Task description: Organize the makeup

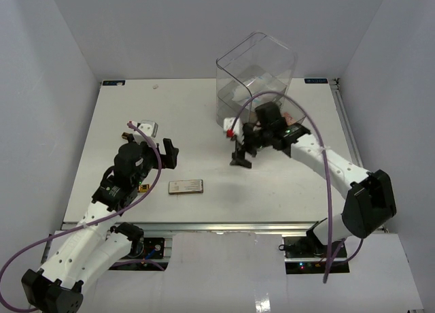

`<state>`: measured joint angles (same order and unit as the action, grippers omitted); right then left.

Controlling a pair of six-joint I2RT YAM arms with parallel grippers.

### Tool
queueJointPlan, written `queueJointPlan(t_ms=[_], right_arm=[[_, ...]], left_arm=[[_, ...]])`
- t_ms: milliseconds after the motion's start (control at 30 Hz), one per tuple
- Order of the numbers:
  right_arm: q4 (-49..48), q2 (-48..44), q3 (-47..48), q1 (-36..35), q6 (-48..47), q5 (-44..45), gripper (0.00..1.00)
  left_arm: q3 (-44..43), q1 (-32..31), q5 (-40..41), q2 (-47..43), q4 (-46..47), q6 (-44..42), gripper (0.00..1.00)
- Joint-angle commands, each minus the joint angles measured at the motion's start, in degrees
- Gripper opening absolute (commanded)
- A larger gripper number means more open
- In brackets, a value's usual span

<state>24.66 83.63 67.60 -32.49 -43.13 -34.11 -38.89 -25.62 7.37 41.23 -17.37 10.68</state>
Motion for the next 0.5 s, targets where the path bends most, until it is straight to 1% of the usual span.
queueJointPlan(t_ms=[0,33,100,200,300,400,467], right_arm=[[4.52,3.40,-0.45,-12.87,-2.66,7.11,0.98],[4.44,6.23,0.77,-15.55,-1.28,8.10,0.98],[4.25,9.49,3.55,-17.63,2.96,9.72,0.97],[3.48,16.13,10.93,-21.35,9.79,13.95,0.92],[2.00,20.80,14.11,-24.42,15.89,16.29,0.90],[-0.69,24.56,15.77,-27.80,18.92,20.08,0.90],[-1.26,26.50,16.57,-29.24,19.56,20.48,0.90]], left_arm=[[0.05,0.57,6.95,-2.21,0.84,1.36,0.98],[0.05,0.57,7.85,-2.85,0.68,1.52,0.98],[0.13,0.66,9.57,-3.61,0.67,1.78,0.98],[0.36,0.68,13.62,-5.61,0.63,2.26,0.98],[0.65,0.74,16.06,-8.11,0.83,2.41,0.98],[0.95,0.74,19.81,-9.99,0.94,2.88,0.98],[1.18,0.83,22.23,-11.57,1.18,3.28,0.98]])
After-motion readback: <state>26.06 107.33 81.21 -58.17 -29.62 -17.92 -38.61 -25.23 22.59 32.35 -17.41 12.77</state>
